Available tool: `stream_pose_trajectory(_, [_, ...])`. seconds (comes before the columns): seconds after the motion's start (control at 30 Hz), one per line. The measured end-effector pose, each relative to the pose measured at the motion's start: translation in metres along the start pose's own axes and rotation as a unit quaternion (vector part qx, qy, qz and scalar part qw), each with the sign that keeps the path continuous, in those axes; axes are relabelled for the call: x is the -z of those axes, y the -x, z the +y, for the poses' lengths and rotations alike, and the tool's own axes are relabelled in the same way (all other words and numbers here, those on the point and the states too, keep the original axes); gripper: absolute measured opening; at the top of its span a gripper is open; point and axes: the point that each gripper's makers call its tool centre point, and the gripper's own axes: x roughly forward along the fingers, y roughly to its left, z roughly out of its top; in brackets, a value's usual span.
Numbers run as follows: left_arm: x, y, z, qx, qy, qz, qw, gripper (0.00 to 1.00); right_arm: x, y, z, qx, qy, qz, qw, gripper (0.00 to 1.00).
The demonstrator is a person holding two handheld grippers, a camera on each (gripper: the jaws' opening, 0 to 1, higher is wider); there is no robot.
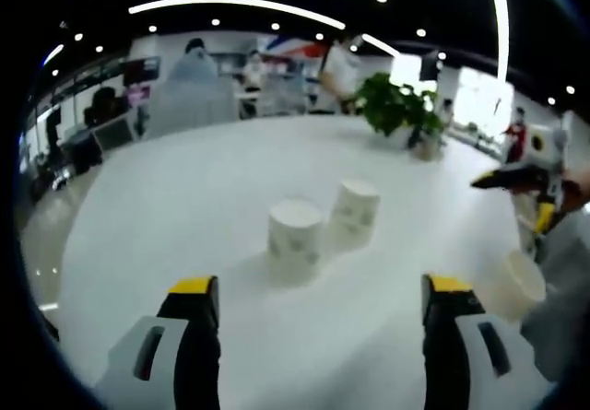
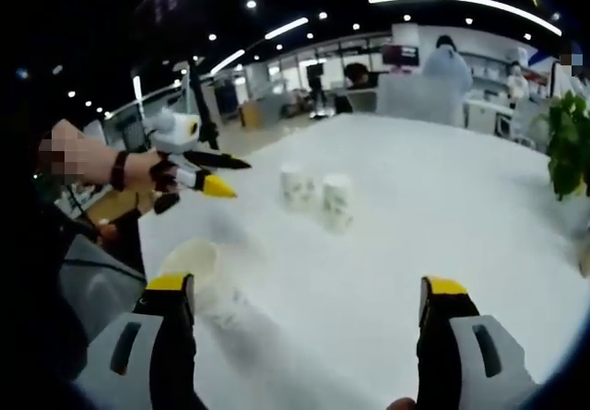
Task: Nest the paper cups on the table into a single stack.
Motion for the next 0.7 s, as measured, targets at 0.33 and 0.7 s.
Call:
stream_pose_trajectory(0.33, [-0.012,-0.024,0.001,0.001,0.005,-0.011,0.9999,0.90,0.002,0.009,-0.005,0.006,-0.007,-0.004,1.0000,1.00])
stream_pose_trajectory(0.7, [-0.016,-0.045,0.006,-0.001,0.007,-0.014,0.9999,0.87,0.012,0.028,-0.009,0.017,-0.020,0.001,0.9997,1.00])
